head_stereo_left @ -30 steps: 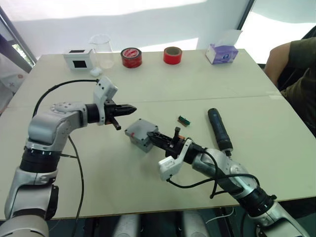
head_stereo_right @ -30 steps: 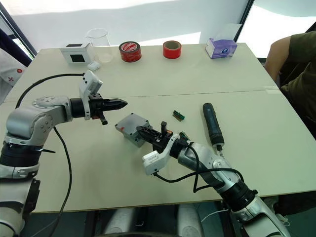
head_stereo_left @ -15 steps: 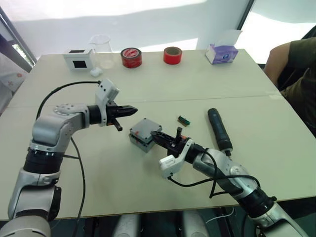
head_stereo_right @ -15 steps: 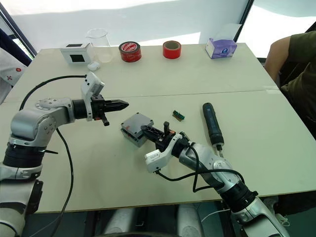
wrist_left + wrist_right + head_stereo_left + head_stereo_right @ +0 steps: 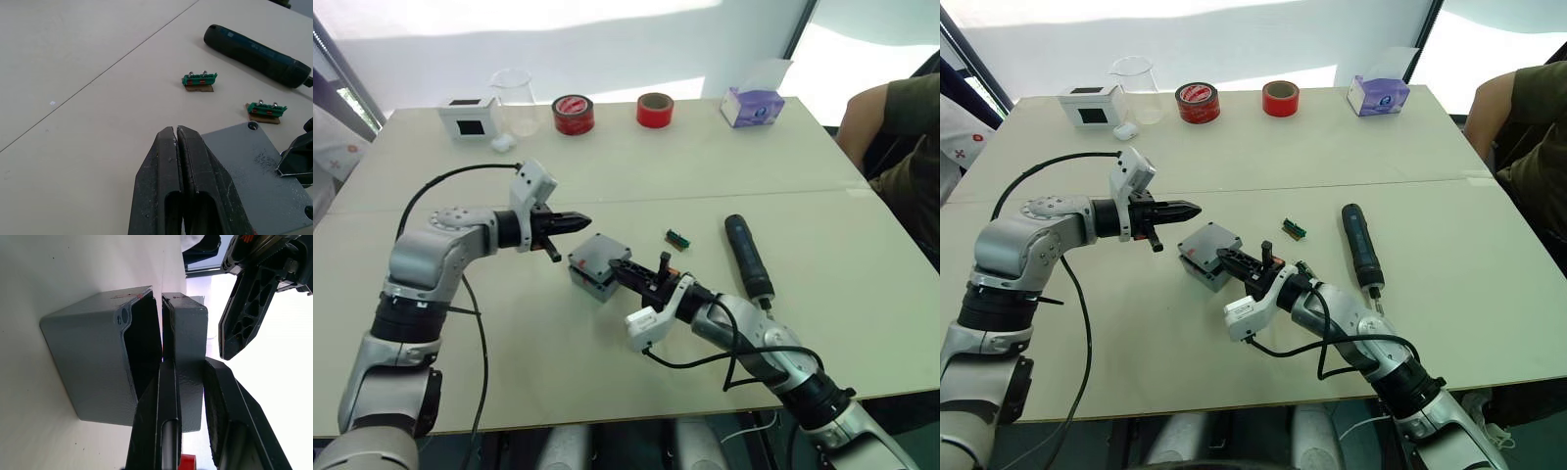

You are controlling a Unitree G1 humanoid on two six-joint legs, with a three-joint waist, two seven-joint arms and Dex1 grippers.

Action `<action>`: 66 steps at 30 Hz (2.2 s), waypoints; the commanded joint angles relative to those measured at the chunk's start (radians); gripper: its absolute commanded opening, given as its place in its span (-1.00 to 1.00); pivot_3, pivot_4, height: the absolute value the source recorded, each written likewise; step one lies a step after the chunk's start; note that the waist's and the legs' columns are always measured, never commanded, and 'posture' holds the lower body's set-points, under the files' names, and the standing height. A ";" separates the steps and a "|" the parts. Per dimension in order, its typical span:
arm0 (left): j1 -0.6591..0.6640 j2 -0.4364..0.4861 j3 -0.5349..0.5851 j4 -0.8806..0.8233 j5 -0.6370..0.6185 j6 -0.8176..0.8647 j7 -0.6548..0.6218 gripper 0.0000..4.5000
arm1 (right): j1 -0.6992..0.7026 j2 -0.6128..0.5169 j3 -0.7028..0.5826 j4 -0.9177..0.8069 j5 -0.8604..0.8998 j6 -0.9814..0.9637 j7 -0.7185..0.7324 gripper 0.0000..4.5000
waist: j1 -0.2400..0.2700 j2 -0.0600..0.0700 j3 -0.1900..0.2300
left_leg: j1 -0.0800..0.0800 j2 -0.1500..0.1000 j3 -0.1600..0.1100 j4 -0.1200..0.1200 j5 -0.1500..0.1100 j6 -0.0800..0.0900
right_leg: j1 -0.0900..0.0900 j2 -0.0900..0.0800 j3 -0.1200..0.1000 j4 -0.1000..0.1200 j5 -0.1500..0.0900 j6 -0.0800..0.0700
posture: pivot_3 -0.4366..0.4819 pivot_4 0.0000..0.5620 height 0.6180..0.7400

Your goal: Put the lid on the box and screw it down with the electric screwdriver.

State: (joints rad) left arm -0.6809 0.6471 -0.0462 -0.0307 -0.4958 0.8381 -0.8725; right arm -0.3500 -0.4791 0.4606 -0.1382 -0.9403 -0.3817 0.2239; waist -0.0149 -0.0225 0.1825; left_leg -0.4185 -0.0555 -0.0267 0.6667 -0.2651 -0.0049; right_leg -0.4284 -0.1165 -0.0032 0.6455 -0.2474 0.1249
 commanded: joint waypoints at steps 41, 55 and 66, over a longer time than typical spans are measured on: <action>0.009 0.011 -0.070 -0.051 0.079 -0.046 -0.057 -0.97 | 0.008 -0.010 0.005 -0.009 -0.035 -0.050 -0.077 -0.94 | 0.001 0.000 0.000 | 0.003 0.000 0.000 0.000 0.000 0.000 | 0.003 0.000 0.000 0.000 0.000 0.000 | -0.05 -0.47 1.00; 0.010 0.015 -0.069 -0.058 0.079 -0.037 -0.062 -0.97 | 0.011 -0.012 -0.004 0.003 -0.048 -0.075 -0.131 -0.94 | 0.001 0.000 0.000 | 0.003 0.000 0.000 0.000 0.000 0.000 | 0.003 0.000 0.000 0.000 0.000 0.000 | -0.05 -0.47 1.00; 0.024 0.030 -0.083 -0.064 0.087 -0.039 -0.083 -0.97 | 0.012 -0.027 0.015 0.058 -0.076 -0.098 -0.154 -0.94 | 0.000 0.000 0.000 | 0.003 0.000 0.000 0.000 0.000 0.000 | 0.003 0.000 0.000 0.000 0.000 0.000 | -0.05 -0.47 1.00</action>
State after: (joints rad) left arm -0.6600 0.6642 -0.1420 -0.0609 -0.4050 0.8033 -0.9478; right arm -0.3379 -0.5009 0.4730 -0.0782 -1.0123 -0.4723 0.0811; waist -0.0145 -0.0225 0.1823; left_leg -0.4157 -0.0555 -0.0266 0.6667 -0.2651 -0.0047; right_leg -0.4256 -0.1163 -0.0032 0.6456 -0.2474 0.1249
